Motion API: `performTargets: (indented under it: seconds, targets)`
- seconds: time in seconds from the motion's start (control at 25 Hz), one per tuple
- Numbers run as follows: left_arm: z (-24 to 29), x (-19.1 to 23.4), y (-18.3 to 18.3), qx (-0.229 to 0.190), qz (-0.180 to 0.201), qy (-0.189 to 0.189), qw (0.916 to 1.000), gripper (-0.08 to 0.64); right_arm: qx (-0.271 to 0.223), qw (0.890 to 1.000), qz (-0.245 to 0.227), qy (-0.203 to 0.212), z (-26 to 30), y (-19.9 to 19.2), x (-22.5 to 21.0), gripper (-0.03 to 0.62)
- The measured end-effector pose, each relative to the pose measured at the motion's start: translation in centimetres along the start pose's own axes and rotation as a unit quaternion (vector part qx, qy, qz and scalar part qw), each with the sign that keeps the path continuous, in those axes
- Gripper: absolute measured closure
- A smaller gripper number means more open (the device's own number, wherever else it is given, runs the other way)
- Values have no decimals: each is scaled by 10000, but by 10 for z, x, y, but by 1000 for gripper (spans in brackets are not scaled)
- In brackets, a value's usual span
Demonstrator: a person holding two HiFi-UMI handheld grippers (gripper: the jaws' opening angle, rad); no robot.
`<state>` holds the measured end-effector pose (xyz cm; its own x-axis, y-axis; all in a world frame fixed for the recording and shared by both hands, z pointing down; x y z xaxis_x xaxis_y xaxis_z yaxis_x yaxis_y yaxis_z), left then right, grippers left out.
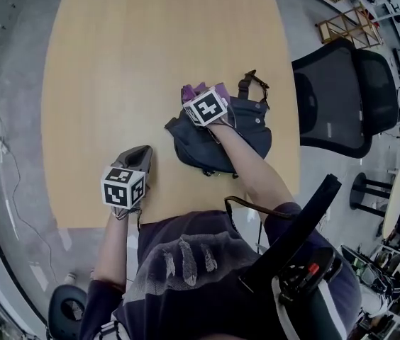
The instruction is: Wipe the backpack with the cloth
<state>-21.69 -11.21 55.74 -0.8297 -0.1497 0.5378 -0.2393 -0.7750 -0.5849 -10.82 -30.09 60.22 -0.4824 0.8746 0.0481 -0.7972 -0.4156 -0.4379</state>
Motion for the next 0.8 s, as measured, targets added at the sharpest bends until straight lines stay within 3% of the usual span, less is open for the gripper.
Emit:
performTargets:
  seconds: [0.2, 0.36, 0.52, 0.72, 0.8]
  targets:
    - [-3, 1, 0, -88, 4, 28, 10000, 552, -203, 9995, 59, 213, 2, 11, 10, 525]
    - [-9, 3, 4, -112, -4, 49, 9999, 552, -927, 9920, 215, 824, -4, 45, 37, 525]
    - [-13, 3, 10, -88, 18, 49, 9999, 552, -1493, 9852, 479, 696, -36, 53, 33, 525]
    - [-47, 20, 23, -84, 216, -13, 9997, 552, -2443, 9618, 1077, 601, -106, 86, 32, 525]
    - [-35, 9, 28, -13, 401, -155, 9991, 552, -2560, 9585, 1214, 306, -129, 67, 10, 525]
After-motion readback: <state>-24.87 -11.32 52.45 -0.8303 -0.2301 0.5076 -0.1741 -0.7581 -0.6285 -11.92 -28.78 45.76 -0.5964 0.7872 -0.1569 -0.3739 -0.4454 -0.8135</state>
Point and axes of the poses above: the fingertips, and each gripper's own axes: z forward along the fingers, x to its left, y out of its top, the point moved 3 cm from there along -z, backward along the fingers, and after that the axes turned 8 degrees about -z, right-handed, at the moved point
